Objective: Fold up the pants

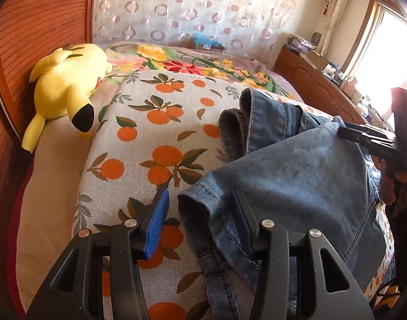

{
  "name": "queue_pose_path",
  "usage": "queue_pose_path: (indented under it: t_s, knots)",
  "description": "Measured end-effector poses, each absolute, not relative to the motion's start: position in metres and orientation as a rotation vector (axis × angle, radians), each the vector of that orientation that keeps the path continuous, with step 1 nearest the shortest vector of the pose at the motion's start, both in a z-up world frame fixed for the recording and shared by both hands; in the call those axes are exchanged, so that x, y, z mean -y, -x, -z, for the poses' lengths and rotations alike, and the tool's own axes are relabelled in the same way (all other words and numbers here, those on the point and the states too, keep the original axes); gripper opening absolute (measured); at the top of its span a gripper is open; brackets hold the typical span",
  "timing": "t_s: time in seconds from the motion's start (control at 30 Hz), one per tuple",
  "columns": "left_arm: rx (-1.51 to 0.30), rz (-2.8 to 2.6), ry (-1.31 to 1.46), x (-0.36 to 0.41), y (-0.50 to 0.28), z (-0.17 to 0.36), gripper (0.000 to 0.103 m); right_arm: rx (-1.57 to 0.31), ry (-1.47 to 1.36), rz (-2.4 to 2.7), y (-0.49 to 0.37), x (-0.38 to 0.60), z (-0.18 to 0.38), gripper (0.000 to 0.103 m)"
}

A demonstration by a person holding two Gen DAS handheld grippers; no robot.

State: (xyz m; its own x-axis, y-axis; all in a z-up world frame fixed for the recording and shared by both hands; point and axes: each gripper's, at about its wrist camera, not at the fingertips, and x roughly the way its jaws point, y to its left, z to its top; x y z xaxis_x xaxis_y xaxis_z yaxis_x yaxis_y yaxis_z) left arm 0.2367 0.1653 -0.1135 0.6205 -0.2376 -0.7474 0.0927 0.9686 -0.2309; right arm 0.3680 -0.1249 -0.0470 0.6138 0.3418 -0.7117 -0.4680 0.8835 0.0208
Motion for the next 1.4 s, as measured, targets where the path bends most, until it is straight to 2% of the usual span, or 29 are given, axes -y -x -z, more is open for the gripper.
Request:
queue_pose_path:
  t_s: [0.03, 0.1, 0.13, 0.2, 0.23, 0.27, 0.37, 0.47, 0.8, 0.87, 1.1, 1.23, 1.33, 1.4]
  knots:
    - [-0.879, 0.194, 0.179, -0.165, -0.237, 0.115, 0.048, -0.791, 0.161, -0.475, -0.373, 0.126, 0.05, 0.047]
    - [-0.877, 0.206, 0.181, -0.164, -0.235, 0.116, 0.034, -0.805, 0.137, -0.489, -0.382, 0.127, 0.053, 0.047]
    - [-0.875, 0.203, 0.172, -0.164, -0.234, 0.117, 0.032, -0.808, 0.126, -0.496, -0.385, 0.127, 0.055, 0.047]
    - [-0.869, 0.203, 0.158, -0.16, -0.232, 0.115, 0.021, -0.81, 0.107, -0.515, -0.39, 0.129, 0.057, 0.033]
    - [-0.867, 0.211, 0.161, -0.16, -0.231, 0.115, 0.019, -0.811, 0.102, -0.52, -0.392, 0.13, 0.058, 0.023]
    - [-0.865, 0.218, 0.165, -0.159, -0.231, 0.114, 0.015, -0.806, 0.096, -0.525, -0.392, 0.131, 0.058, 0.017]
    - [-0.859, 0.222, 0.172, -0.159, -0.229, 0.11, 0.011, -0.77, 0.03, -0.537, -0.39, 0.138, 0.057, 0.008]
    - [-0.831, 0.232, 0.178, -0.157, -0.224, 0.101, 0.004, -0.717, 0.004, -0.541, -0.383, 0.146, 0.055, 0.007]
    - [-0.653, 0.283, 0.1, -0.131, -0.236, 0.018, 0.003, -0.619, -0.113, -0.442, -0.366, 0.187, 0.066, 0.005]
    - [-0.64, 0.298, 0.073, -0.121, -0.251, 0.008, 0.003, -0.624, -0.133, -0.404, -0.367, 0.196, 0.072, 0.001]
    - [-0.712, 0.25, -0.038, -0.101, -0.309, 0.027, 0.003, -0.639, -0.126, -0.38, -0.361, 0.193, 0.07, 0.001]
    - [-0.761, 0.234, -0.029, -0.104, -0.312, 0.043, 0.003, -0.643, -0.081, -0.391, -0.354, 0.184, 0.062, 0.003]
    - [-0.8, 0.235, -0.015, -0.105, -0.306, 0.051, 0.012, -0.66, -0.044, -0.401, -0.347, 0.183, 0.058, 0.006]
    - [-0.805, 0.24, -0.008, -0.107, -0.298, 0.053, 0.023, -0.67, -0.03, -0.418, -0.335, 0.18, 0.056, 0.007]
